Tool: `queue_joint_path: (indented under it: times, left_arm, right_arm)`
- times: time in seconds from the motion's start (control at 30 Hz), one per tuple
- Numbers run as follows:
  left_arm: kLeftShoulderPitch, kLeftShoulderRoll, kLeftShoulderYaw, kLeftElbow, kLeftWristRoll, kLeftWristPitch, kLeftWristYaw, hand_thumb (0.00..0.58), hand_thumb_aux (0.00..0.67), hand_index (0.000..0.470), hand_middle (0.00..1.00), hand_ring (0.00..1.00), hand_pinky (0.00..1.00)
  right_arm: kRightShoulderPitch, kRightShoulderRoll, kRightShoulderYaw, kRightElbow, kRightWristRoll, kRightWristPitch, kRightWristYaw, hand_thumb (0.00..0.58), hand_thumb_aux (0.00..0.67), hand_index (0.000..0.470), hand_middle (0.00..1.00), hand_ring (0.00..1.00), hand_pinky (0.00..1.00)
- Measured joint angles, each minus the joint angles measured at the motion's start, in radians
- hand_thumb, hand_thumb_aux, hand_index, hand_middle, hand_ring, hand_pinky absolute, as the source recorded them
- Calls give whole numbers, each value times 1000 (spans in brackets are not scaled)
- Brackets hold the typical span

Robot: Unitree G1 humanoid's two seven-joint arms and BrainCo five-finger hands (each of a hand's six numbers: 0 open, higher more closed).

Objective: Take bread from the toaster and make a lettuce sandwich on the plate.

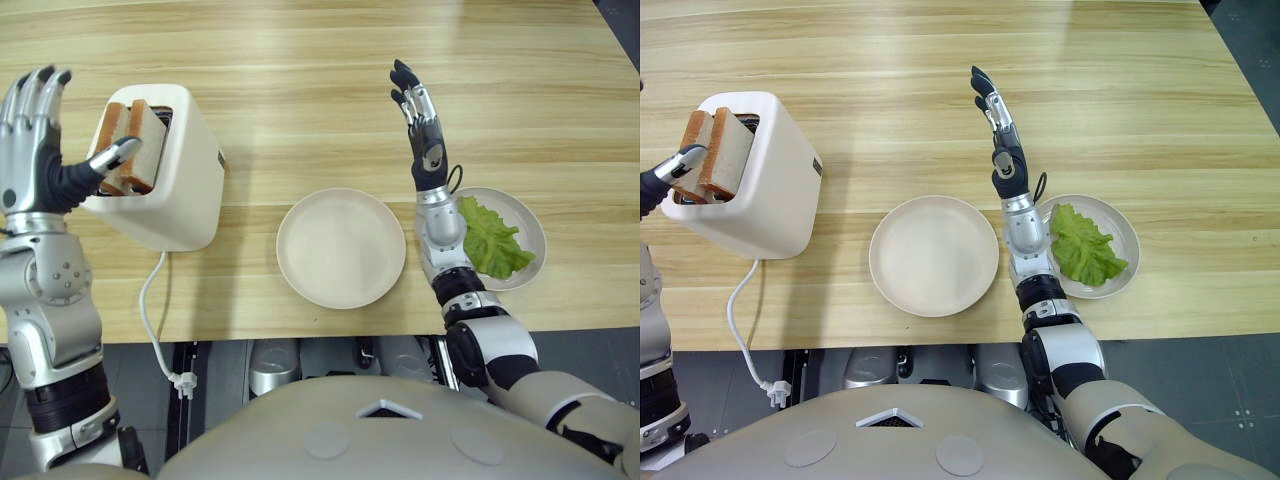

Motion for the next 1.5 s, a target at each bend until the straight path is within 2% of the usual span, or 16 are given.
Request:
queue_joint_path:
  times: [0.5, 0.53, 0.57, 1.37, 1.43, 1.5]
  left_arm:
    - [24, -8, -49, 49, -23, 100, 45, 0, 0, 0, 0, 0, 0]
    - [23, -8, -49, 51, -26, 105, 46, 532, 478, 328, 0, 0, 0]
    - [22, -8, -49, 52, -33, 108, 46, 580, 670, 460, 0, 0, 0]
    - [3, -9, -94, 130, -138, 131, 99, 580, 670, 460, 0, 0, 0]
    - [3, -9, -98, 130, -139, 131, 99, 579, 649, 446, 0, 0, 0]
    - [3, -7, -101, 130, -140, 131, 99, 580, 665, 456, 0, 0, 0]
  right_arm:
    - [0, -2, -1, 0, -5, -1, 3, 0, 0, 0, 0, 0, 0]
    - [0, -3, -1, 0, -6, -1, 2, 0, 0, 0, 0, 0, 0]
    - [0, -4, -1, 0, -6, -2, 1, 0, 0, 0, 0, 0, 0]
    - [6, -12, 0, -2, -26, -8, -4, 0, 0, 0, 0, 0, 0]
    - [6, -11, 0, -2, -28, -8, -5, 0, 0, 0, 0, 0, 0]
    - [6, -11, 0, -2, -30, -8, -10, 0, 0, 0, 0, 0, 0]
